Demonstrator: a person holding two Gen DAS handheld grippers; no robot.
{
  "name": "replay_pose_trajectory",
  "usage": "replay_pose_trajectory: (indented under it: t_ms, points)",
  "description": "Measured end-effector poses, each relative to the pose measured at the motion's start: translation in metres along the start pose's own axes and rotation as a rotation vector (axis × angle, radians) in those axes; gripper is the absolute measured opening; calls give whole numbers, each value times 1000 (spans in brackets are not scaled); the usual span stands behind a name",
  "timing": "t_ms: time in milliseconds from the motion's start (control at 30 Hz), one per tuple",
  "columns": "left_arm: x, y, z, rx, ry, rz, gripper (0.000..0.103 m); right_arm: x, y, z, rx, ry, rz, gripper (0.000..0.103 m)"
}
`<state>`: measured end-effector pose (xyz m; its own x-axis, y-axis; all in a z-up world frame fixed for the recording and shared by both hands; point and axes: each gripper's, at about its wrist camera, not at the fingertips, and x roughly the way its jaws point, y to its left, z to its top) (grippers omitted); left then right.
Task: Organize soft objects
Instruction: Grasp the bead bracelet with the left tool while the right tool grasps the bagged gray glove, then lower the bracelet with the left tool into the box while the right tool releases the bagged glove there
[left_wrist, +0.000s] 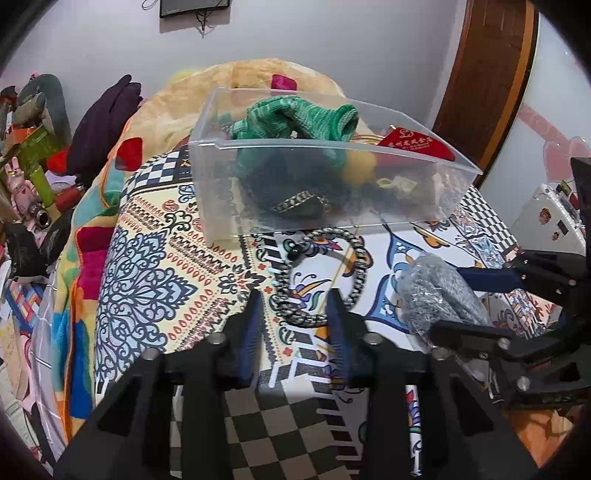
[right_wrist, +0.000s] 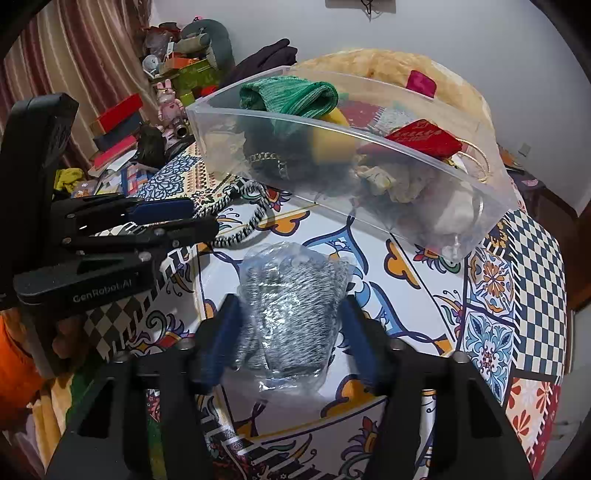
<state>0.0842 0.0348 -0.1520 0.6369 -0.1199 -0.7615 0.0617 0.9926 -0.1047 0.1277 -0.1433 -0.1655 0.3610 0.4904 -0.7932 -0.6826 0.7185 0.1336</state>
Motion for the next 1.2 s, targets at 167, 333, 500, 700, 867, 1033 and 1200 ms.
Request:
replay_pose_trajectory:
  t_ms: [167, 333, 500, 700, 867, 1033, 1200]
  points:
    - [0, -4, -1, 23, -12, 14, 7, -4, 0, -2, -1, -16, 8, 29]
    - [-2, -4, -1, 28, -20, 18, 5, -13, -6, -2, 22, -48, 0, 22]
    - [-16, -8, 5, 42, -68, 22, 5, -30, -13, 3, 44, -105, -5, 22]
    - [-44, -15, 23, 58, -160, 15, 5, -59, -16, 15, 42, -200, -35, 22]
    - [-66, -22, 50, 65, -259, 6, 5, -77, -24, 34, 58, -281, -63, 22]
    - [-74, -25, 78, 66, -328, 13, 5, -88, -30, 57, 72, -367, -96, 22]
    - [-67, -25, 102, 65, -358, 31, 5, -86, -32, 81, 64, -420, -119, 22]
